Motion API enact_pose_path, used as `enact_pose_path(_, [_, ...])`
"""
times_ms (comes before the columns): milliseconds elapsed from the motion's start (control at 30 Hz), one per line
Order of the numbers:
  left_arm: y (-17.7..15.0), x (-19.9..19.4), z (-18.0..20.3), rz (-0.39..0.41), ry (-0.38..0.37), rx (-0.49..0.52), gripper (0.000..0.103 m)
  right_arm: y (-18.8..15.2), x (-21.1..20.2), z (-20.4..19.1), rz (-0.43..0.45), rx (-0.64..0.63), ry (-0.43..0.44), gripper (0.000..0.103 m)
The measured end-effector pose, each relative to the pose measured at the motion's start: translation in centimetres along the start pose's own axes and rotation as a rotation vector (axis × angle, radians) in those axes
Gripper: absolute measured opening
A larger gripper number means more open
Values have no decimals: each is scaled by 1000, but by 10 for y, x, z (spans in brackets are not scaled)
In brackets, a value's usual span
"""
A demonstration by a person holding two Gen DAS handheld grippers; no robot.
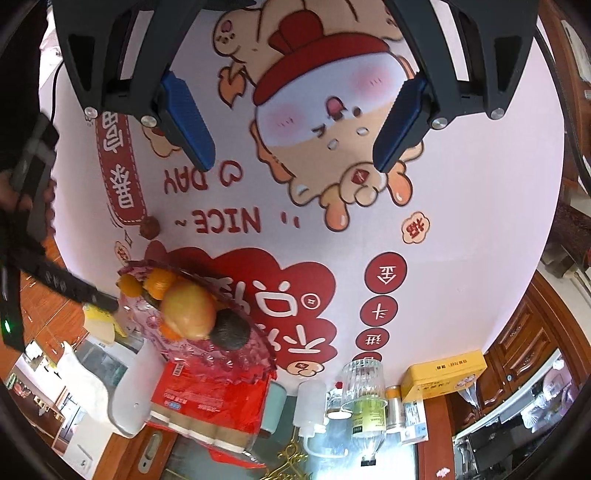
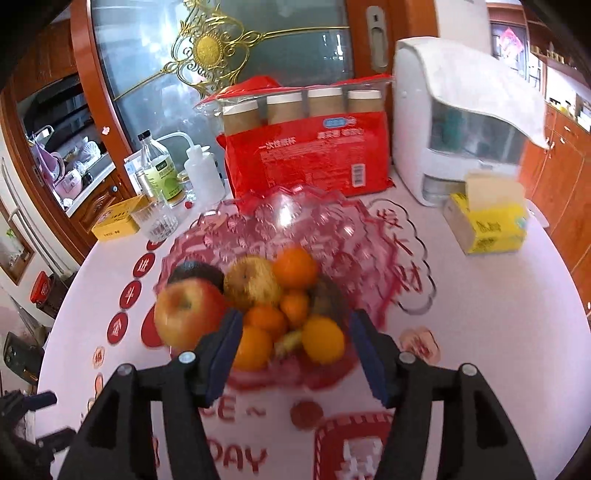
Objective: Organize fruits
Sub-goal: 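Carry the orange into the bowl and open the right tool, then withdraw the right tool from the bowl toward the last lychee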
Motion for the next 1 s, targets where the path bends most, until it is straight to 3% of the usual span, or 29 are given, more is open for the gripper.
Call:
enact_pose_path(67, [-9,-4,7,3,3,-6,86,-20,-14,6,-4,15,10,70])
enact_pose_path(200, [-38,-13,30,0,13,-20,86,-66,-42,18,-37,31,34,70])
enact_pose_path(400, [-91,-29,74,5,-30,-50,86,-143,-85,30,-148,6,58,76])
enact_pose_path(500, [-119,-40,96,6,-59,-73,86,-172,-111,36,-180,17,74,77])
enact_pose_path(600, [-142,-55,114,18,-37,-62,86,-195,-145,38,-190,5,60,79])
enact_pose_path(733, [-162,-85,130,69,0,-31,86,-208,-183,37,-189,-15,81,83])
enact_pose_path(900, [-161,-125,138,135,37,11,88,-204,-234,36,-195,0,97,88])
enact_pose_path(1000, [-158,-149,143,186,46,44,92,-193,-259,34,-155,7,82,91])
Point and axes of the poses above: each gripper's, at about its wrist camera, not at the fingertips, and x roughly the way its jaws point, z to its right, y to its top, the point moved 1 cm from there along x, roughly the way its jaws point, and after that the axes turned 5 degrees about -x, right-handed, at the moved point
